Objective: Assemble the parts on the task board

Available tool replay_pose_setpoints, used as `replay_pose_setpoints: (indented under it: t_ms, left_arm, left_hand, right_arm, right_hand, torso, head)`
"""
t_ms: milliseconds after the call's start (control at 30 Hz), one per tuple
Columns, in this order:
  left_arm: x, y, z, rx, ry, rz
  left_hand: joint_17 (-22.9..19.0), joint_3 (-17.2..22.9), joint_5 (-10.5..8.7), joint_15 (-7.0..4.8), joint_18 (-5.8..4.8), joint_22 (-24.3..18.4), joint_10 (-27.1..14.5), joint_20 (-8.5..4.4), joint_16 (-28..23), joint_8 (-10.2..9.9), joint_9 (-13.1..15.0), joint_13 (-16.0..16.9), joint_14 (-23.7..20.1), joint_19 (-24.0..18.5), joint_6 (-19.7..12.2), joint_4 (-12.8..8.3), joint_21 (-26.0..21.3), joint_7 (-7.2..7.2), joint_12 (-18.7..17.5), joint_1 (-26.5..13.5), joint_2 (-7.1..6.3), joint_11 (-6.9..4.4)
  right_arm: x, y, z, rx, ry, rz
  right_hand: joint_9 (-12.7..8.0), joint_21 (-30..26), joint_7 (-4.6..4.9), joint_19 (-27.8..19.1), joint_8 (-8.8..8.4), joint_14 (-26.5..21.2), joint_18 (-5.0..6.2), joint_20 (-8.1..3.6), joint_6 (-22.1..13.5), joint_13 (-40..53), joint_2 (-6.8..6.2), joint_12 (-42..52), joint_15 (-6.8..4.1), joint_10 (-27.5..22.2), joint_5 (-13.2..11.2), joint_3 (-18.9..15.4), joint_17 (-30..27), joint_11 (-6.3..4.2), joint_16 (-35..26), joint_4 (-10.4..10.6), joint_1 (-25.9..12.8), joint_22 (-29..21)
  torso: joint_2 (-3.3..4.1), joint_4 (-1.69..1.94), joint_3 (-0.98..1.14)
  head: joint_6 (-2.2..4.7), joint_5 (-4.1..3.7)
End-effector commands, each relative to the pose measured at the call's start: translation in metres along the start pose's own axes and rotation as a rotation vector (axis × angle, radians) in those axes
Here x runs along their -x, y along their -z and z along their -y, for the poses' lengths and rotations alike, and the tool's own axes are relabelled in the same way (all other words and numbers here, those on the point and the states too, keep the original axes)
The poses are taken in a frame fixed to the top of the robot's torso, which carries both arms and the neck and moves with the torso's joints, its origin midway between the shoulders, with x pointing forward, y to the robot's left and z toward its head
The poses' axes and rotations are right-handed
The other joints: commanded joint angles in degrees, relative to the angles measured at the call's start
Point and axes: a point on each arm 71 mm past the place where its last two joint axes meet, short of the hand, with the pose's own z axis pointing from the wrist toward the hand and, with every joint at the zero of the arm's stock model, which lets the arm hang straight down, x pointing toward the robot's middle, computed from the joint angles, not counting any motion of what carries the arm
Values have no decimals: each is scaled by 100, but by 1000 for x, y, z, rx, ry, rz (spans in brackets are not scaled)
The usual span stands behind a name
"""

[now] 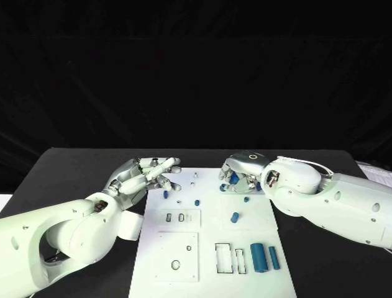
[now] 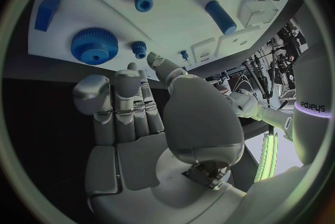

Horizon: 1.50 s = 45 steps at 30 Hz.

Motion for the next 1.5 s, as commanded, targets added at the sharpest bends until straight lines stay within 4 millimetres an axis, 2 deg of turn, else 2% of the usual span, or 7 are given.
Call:
replay_pose_setpoints:
  t_ms: [33,400,867,967,1100,1267,1500]
  left_arm:
    - [-2,0,2,-10,4,-22]
    - [-2,1,5,-12,1,-21]
    - [0,1,6,-12,-1,-19]
    - [0,1,6,-11,-1,-19]
    - [0,1,6,-11,-1,-18]
    - [1,1,6,-10,-1,-18]
    - [2,1,6,-9,-2,-17]
  left_hand:
    - [5,-28,-20,-2,3,5,-39,32,38,-23,-8,2,-48,-16,-6,-16,24,23,-24,0,61,-1]
    - [21,-31,-20,0,3,9,-48,33,50,-30,-9,2,-56,-18,-14,-20,31,27,-31,0,61,3]
    - [33,-31,-19,3,3,12,-54,35,58,-34,-10,2,-67,-23,-18,-22,35,30,-36,1,67,6]
    - [33,-31,-19,3,3,12,-54,35,58,-34,-10,2,-67,-23,-18,-22,35,30,-36,1,67,6]
    - [33,-31,-19,3,3,12,-54,35,58,-34,-10,2,-67,-23,-18,-22,35,30,-36,1,67,6]
    - [42,-30,-18,5,3,13,-59,36,63,-38,-10,2,-74,-26,-22,-24,38,32,-39,2,73,8]
    - [42,-30,-18,5,3,13,-59,36,63,-38,-10,2,-74,-26,-22,-24,38,32,-39,2,73,8]
  right_arm:
    - [-3,-1,-1,-4,32,-38]
    - [-5,-6,1,-9,37,-54]
    - [-8,-8,0,-12,48,-76]
    - [-8,-8,0,-13,54,-79]
    - [-8,-8,0,-14,63,-76]
    - [-5,-8,-2,-10,73,-38]
    - [4,-6,-8,8,60,53]
  right_hand:
    - [8,42,-9,-43,-6,52,-109,-6,51,-6,-42,-26,36,-38,-22,0,21,6,50,43,3,22]
    - [16,123,-24,-59,-1,48,-114,-1,95,-7,3,-18,33,-18,-17,56,95,-1,125,119,42,106]
    - [54,285,-73,-77,35,45,-131,-16,261,-1,81,-2,4,126,-28,197,251,-45,276,258,132,288]
    - [68,347,-84,-79,35,47,-139,-26,307,-4,101,-11,-9,170,-172,288,308,-54,333,272,210,356]
    - [77,379,-85,-94,29,38,-139,-32,331,-8,116,-17,-13,191,-242,399,323,-65,351,254,310,384]
    - [108,441,-76,-107,44,29,-145,-45,412,-2,178,-7,-28,273,-364,628,369,-77,396,161,527,449]
    - [129,507,-65,-89,52,37,-158,-51,454,4,198,-3,-31,333,-406,739,432,-85,455,112,610,536]
  torso:
    - [29,7,-8]
    - [84,34,-7]
    - [142,27,-13]
    - [146,35,-16]
    - [151,41,-14]
    - [156,31,-15]
    - [163,27,-21]
  head:
    - [16,2]
    - [-10,-9]
    - [-38,-14]
    - [-44,-19]
    - [-52,-5]
    - [-56,10]
    - [-24,17]
